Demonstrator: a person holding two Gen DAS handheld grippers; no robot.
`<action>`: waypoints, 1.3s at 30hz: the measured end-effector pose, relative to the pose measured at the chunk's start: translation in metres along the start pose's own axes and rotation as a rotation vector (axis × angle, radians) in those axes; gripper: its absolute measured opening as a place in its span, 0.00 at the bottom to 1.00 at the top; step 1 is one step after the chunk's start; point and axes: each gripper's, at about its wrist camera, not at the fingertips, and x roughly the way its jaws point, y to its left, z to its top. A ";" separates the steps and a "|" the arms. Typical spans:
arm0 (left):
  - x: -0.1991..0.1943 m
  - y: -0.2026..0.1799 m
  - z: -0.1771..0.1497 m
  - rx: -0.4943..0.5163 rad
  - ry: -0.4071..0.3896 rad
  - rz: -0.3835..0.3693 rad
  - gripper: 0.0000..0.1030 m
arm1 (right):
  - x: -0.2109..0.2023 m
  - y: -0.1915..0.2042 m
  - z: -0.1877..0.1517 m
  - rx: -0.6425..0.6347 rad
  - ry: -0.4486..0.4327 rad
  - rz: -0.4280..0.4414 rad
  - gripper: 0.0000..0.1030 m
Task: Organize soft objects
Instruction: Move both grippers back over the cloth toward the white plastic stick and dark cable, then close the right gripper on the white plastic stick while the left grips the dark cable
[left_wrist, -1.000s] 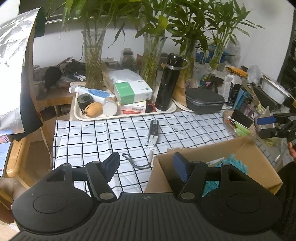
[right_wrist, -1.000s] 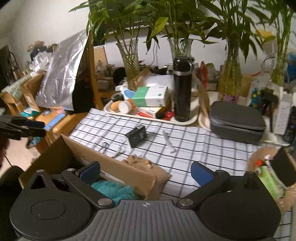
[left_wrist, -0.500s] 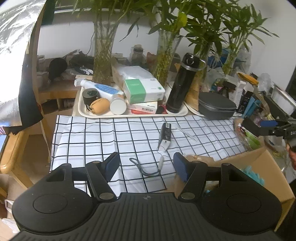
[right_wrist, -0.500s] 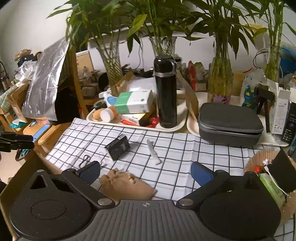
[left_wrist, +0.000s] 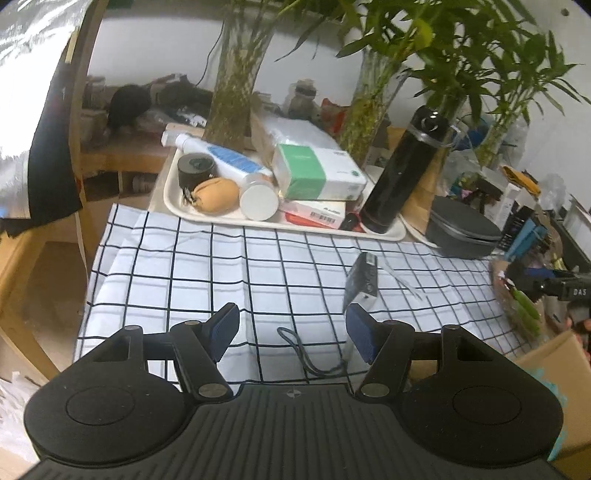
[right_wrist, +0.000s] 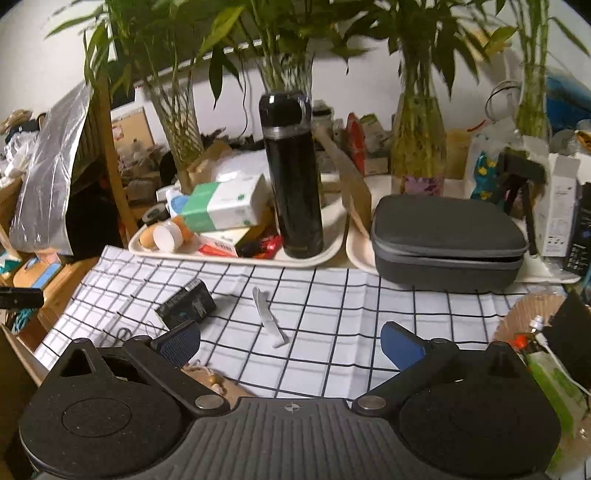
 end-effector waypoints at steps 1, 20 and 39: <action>0.005 0.002 -0.001 -0.007 0.003 -0.004 0.61 | 0.006 -0.001 0.000 -0.003 0.007 0.001 1.00; 0.058 0.009 -0.017 -0.015 0.037 -0.021 0.60 | 0.096 0.001 -0.001 -0.139 0.106 0.100 1.00; 0.093 -0.004 -0.032 0.074 0.179 -0.040 0.25 | 0.168 0.033 -0.017 -0.327 0.183 0.098 0.60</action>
